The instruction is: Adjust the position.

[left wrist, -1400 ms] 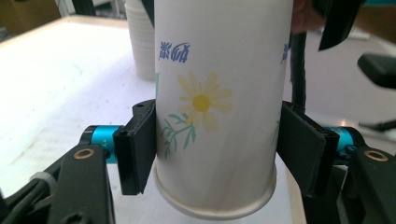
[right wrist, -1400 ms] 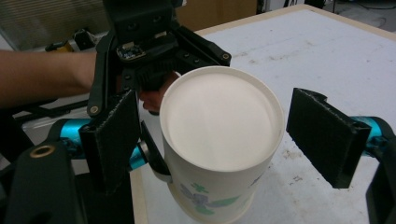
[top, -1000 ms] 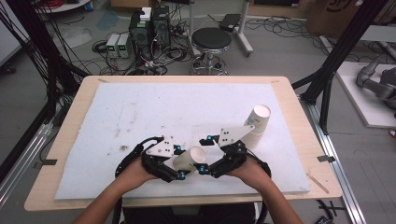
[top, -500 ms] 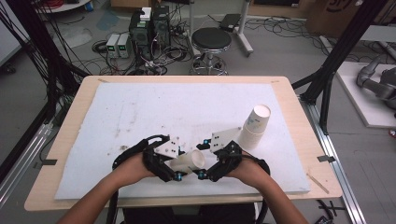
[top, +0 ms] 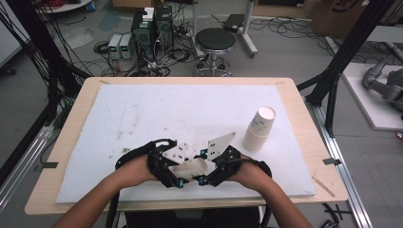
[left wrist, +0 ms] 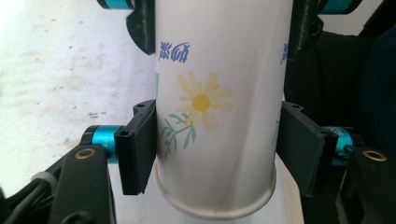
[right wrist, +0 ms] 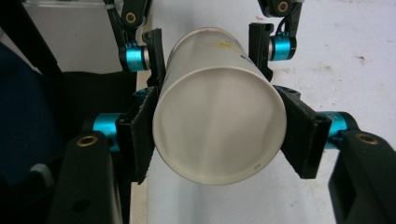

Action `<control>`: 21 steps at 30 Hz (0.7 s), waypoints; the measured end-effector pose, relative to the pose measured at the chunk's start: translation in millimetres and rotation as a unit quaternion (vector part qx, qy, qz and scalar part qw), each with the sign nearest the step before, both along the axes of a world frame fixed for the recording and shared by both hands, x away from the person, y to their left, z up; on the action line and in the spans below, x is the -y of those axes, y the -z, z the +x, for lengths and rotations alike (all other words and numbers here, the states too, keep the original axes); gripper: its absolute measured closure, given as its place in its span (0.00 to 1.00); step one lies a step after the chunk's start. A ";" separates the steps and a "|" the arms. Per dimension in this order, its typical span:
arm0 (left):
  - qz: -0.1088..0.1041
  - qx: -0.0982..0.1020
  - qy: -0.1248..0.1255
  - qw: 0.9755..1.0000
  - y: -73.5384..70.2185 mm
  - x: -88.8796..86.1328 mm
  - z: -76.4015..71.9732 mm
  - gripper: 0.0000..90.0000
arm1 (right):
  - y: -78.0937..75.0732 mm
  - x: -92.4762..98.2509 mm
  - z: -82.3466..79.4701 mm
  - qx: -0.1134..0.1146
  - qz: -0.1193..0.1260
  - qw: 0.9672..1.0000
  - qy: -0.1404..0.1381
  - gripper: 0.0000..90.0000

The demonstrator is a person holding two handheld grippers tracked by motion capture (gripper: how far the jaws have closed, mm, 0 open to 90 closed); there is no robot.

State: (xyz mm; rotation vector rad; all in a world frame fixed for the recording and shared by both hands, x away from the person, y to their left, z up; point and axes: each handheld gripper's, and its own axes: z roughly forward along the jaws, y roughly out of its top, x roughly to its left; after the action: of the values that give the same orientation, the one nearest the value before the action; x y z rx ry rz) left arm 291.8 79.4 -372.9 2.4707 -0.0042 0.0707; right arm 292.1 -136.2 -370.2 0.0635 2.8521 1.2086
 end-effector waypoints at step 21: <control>-0.236 -0.042 -0.088 0.967 24.5 -46.3 -2.8 0.20 | 10.0 28.5 -0.5 -0.013 0.051 0.998 0.032 0.42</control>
State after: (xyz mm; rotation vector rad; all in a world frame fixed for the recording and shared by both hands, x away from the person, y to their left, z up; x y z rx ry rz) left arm 289.0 125.7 -397.4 1.9893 0.2411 0.0372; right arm 291.7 -164.8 -380.2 0.1746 2.7842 1.3478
